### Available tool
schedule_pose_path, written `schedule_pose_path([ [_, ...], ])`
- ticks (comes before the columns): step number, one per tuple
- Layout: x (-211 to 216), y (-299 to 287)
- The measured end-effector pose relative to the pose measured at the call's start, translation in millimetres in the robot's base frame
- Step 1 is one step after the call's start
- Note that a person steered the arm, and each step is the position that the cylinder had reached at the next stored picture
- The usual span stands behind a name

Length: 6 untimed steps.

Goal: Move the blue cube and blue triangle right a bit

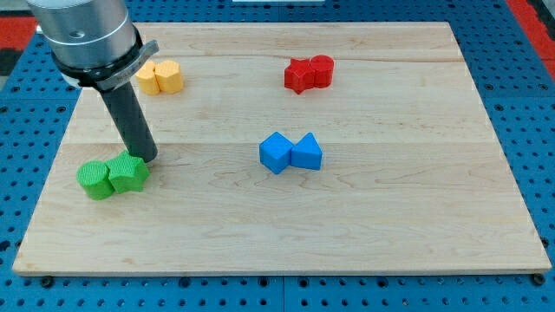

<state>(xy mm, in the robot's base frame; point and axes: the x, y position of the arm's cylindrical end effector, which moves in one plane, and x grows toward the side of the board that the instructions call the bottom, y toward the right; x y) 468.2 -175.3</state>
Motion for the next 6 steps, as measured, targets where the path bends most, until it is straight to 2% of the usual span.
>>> schedule_pose_path([
  [1, 0, 13],
  [4, 0, 136],
  [6, 5, 166],
])
